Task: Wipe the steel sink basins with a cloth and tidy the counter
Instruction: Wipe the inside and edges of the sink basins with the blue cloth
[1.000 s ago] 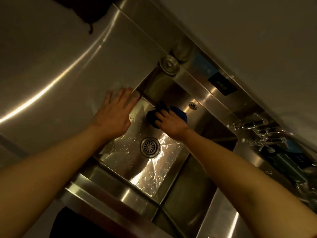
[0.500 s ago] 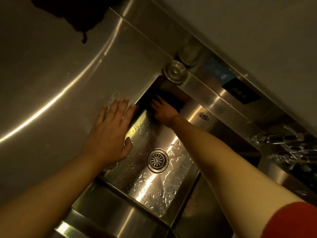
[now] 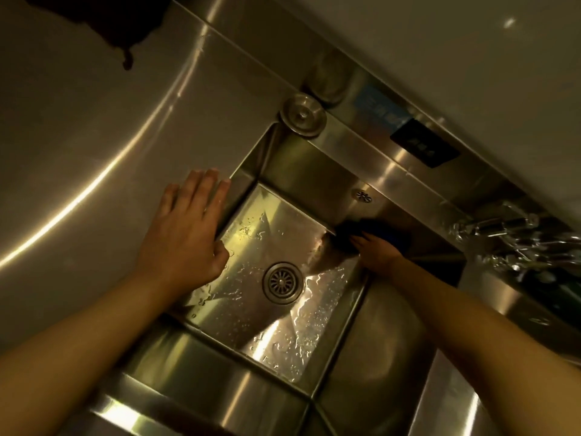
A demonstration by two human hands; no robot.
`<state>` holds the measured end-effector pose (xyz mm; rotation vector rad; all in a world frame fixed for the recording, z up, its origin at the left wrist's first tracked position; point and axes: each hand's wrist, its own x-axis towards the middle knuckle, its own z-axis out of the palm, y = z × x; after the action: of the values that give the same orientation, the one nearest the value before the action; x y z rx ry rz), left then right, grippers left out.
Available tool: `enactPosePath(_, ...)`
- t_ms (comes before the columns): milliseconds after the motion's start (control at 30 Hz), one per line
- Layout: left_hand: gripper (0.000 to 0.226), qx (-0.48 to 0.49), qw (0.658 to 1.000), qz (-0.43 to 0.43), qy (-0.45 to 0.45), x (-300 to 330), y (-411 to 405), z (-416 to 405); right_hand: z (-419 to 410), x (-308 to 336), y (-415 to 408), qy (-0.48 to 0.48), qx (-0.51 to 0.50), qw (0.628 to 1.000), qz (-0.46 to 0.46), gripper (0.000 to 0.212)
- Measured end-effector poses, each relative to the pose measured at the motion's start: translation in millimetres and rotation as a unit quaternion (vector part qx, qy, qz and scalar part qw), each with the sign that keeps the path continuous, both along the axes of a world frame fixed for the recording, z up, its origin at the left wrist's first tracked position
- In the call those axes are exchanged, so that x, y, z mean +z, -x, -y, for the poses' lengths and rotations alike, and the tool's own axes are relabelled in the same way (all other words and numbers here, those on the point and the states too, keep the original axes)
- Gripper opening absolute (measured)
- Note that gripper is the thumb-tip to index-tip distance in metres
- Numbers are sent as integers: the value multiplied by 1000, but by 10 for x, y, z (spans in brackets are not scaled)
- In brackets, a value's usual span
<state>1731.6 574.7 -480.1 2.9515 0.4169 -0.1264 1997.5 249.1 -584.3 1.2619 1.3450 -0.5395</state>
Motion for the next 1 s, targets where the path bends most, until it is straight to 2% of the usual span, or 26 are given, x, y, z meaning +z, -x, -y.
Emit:
enactPosePath(100,103,2,1000,-2,-2,9,2,5,297,74,-17,13,2,1000,-2,46)
enactPosePath(233,103,1,1000,-12,-2,29,-7,23,252,119,-20,23,51,998,7,46)
enactPosePath(400,104,7,1000,-10,5,64,-25,43,-359,226,-83,-84,141,986,2,53)
enactPosePath(467,105,6,1000,-10,9,73,-23,50,-685,240,-63,-141,127,982,4,57)
enactPosePath(633,110,11,1000,-16,15,88,-25,59,-1369,109,88,-240,17,970,-32,48)
enactPosePath(733,110,13,1000,-16,13,73,-28,57,-1604,-97,172,-315,-76,941,-98,49)
enactPosePath(800,109,14,1000,-11,11,70,-22,54,-1724,-248,271,-366,-153,906,-147,52)
enactPosePath(900,108,13,1000,-9,-1,70,-27,56,-1805,-473,476,-425,-299,833,-189,56)
enactPosePath(1000,108,14,1000,-3,-6,45,-25,52,-1839,-689,709,-441,-417,767,-209,68)
